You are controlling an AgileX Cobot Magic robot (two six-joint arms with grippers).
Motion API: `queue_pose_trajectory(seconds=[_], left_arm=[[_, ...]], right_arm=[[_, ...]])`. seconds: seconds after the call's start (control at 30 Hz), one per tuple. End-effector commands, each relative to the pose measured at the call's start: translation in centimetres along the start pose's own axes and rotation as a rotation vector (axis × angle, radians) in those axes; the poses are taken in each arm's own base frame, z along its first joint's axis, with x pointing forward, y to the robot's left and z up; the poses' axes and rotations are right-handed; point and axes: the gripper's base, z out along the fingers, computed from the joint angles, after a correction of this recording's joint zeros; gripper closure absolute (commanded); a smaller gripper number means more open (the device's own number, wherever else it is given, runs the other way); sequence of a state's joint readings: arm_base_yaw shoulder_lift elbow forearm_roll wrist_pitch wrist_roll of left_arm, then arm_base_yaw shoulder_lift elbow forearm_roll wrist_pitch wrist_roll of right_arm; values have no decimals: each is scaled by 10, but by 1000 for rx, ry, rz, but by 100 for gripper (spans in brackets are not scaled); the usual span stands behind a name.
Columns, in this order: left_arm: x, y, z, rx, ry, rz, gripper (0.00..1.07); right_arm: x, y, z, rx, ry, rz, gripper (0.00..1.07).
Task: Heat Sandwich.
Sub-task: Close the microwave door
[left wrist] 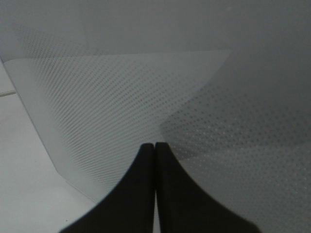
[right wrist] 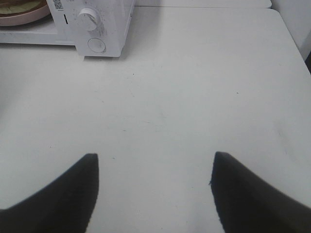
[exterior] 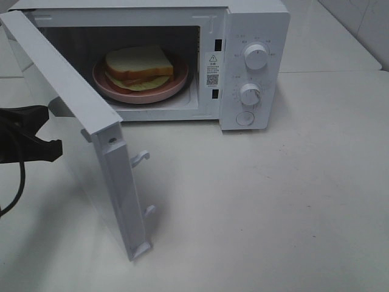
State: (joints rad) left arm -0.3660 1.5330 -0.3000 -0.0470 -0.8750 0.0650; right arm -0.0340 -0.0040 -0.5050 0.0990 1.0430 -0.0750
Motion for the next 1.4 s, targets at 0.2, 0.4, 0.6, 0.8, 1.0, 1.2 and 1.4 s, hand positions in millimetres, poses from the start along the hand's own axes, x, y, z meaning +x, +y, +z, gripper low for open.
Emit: queue_pose_trajectory(seconds=[0.2, 0.4, 0.6, 0.8, 1.0, 1.2, 1.4], left_arm=[[-7, -26, 20, -32, -35, 50, 107], [-11, -40, 36, -16, -40, 100, 107], [-12, -55, 54, 17, -42, 121, 107], [-18, -67, 72, 39, -69, 124, 107], [-23, -81, 82, 39, -88, 111, 107], [-23, -105, 93, -6, -78, 165, 107], [-26, -125, 104, -37, -76, 283, 107]], right_arm=[[2, 0, -3, 3, -28, 1, 43], [2, 0, -3, 3, -28, 1, 43], [2, 0, -3, 3, -28, 1, 43], [2, 0, -3, 3, -28, 1, 43], [2, 0, -3, 3, -29, 4, 43], [2, 0, -3, 3, -29, 4, 43], [2, 0, -3, 3, -29, 4, 43]])
